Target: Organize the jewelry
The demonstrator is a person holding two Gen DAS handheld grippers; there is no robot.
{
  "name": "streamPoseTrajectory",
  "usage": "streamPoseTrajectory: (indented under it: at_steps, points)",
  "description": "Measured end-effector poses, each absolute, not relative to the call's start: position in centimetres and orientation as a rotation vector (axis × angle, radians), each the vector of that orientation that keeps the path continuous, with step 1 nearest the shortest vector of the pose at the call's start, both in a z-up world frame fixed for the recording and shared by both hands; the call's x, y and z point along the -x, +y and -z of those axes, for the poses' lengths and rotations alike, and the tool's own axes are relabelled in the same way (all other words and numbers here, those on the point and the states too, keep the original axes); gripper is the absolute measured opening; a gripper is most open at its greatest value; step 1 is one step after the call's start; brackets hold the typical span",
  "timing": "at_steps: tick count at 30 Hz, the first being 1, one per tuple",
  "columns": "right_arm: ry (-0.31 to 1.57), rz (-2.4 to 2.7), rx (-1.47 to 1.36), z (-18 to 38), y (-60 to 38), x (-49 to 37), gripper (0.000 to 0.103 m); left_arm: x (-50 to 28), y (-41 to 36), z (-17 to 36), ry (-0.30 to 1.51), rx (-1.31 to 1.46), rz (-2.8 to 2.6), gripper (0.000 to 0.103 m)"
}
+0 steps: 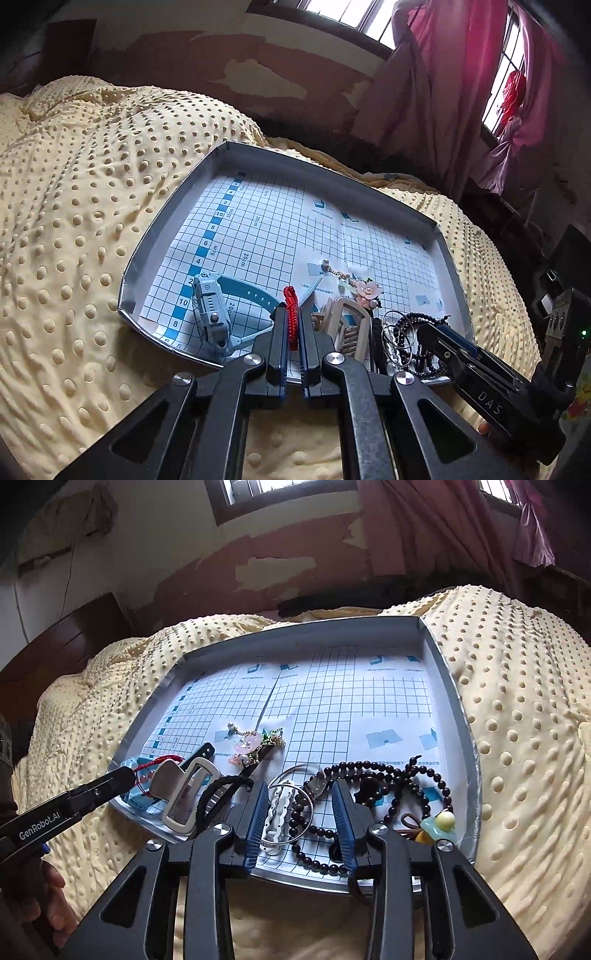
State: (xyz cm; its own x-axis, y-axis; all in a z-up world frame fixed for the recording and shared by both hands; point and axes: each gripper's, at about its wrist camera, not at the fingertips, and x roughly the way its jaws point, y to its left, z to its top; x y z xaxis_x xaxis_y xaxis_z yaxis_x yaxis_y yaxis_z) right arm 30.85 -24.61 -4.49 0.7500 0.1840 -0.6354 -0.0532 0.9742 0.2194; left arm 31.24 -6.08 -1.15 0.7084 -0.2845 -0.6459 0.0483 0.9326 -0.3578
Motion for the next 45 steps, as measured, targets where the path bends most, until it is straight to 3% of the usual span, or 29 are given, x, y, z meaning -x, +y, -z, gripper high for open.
streamPoseTrajectory:
  at_steps: [2,5,8,10,12,14,16,18,20,25,36,45]
  points:
    - [0.702,-0.125,-0.179,4.1,-24.6,-30.6,0.033,-31.0,-6.1,0.9,0.761,0.324,0.181,0.01]
    - [0.68,-0.104,-0.161,3.5,-24.9,-30.1,0.045,-30.5,-5.8,0.3,0.74,0.328,0.183,0.04]
    - [0.657,-0.082,-0.155,2.7,-25.5,-29.5,0.046,-29.9,-5.5,-0.3,0.716,0.328,0.189,0.058]
    - [0.644,-0.083,-0.16,2.2,-25.9,-29.1,0.047,-29.5,-5.3,-0.6,0.706,0.325,0.189,0.064]
    - [0.627,-0.086,-0.17,1.6,-26.2,-28.5,0.052,-28.8,-5.1,-1.1,0.687,0.323,0.187,0.076]
    - [0.603,-0.093,-0.179,0.9,-26.4,-27.7,0.062,-27.9,-4.7,-1.7,0.658,0.322,0.19,0.097]
    - [0.572,-0.095,-0.182,0.1,-26.5,-26.7,0.066,-26.8,-4.3,-2.3,0.616,0.329,0.198,0.102]
    - [0.534,-0.1,-0.186,-1.0,-26.7,-25.5,0.072,-25.5,-3.7,-2.9,0.565,0.349,0.219,0.103]
    - [0.493,-0.103,-0.19,-2.0,-26.8,-24.3,0.088,-24.3,-3.0,-3.5,0.529,0.366,0.221,0.103]
    - [0.373,-0.113,-0.186,-4.4,-27.0,-20.4,0.102,-21.1,-2.0,-5.0,0.458,0.361,0.214,0.103]
    - [0.206,-0.126,-0.157,-6.5,-26.0,-11.6,0.102,-11.6,-2.3,-8.1,0.307,0.272,0.156,0.103]
    - [0.085,-0.099,-0.155,-6.6,-26.0,-5.2,0.102,-4.3,-3.2,-6.7,0.247,0.239,0.115,0.103]
